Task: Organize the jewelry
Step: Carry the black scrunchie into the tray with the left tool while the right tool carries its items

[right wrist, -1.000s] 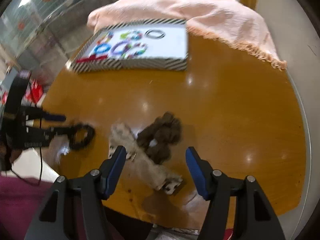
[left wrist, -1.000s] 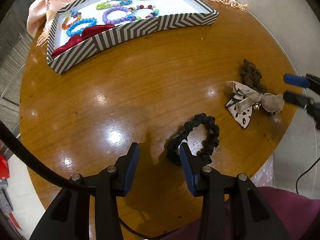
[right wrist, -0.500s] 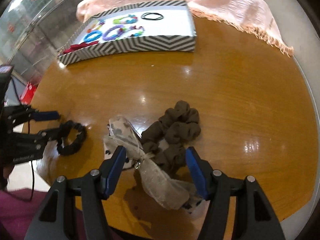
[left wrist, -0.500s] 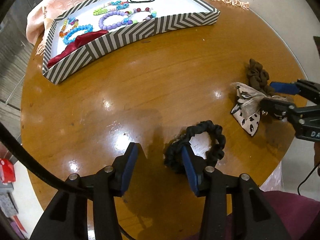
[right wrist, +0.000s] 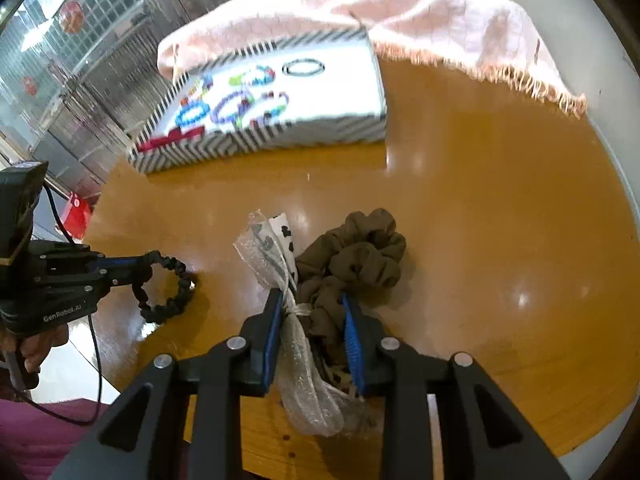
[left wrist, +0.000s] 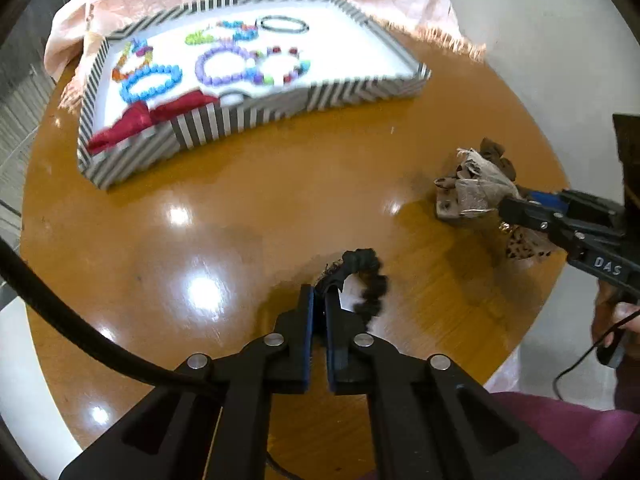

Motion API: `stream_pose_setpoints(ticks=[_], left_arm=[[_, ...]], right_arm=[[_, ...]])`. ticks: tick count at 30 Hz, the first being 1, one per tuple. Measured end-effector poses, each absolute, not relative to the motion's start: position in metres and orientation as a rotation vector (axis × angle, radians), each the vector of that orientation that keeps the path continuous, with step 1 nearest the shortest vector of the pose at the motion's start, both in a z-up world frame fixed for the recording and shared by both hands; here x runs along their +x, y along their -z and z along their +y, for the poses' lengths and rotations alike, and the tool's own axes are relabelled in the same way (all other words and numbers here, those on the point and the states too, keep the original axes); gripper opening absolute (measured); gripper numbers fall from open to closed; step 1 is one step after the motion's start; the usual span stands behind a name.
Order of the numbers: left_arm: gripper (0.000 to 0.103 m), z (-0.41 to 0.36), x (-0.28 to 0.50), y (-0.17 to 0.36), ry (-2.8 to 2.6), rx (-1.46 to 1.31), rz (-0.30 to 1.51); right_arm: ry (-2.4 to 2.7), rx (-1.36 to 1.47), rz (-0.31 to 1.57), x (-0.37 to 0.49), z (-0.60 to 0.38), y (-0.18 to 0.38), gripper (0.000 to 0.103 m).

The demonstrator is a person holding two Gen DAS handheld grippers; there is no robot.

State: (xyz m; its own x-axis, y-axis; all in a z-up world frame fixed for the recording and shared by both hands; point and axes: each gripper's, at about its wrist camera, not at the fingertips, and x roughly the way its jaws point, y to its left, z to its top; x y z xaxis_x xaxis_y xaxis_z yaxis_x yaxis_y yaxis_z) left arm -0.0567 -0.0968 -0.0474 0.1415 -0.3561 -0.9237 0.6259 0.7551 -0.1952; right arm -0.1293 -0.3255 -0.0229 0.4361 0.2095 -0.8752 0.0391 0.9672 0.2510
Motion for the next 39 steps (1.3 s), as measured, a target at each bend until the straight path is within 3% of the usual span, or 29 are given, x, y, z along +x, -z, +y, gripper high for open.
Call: stream_pose_setpoints(ticks=[16,28,39], left_arm=[[0.000,-0.102,0.017,-0.032,0.646,0.206,1.062],[0.000,-0.133,0.055,-0.024,0.622,0.177,1.082],[0.000,-0.155,0.106,0.004,0.572,0.117,1.150]], right_arm=[[-0.125,0.210,0.969,-0.058,-0.338,-0.036,0.029],[-0.168,0.192,1.006,0.005,-0.341,-0.032,0.030],[-0.191,0.163,1.089,0.069,-0.337,0.006,0.030]])
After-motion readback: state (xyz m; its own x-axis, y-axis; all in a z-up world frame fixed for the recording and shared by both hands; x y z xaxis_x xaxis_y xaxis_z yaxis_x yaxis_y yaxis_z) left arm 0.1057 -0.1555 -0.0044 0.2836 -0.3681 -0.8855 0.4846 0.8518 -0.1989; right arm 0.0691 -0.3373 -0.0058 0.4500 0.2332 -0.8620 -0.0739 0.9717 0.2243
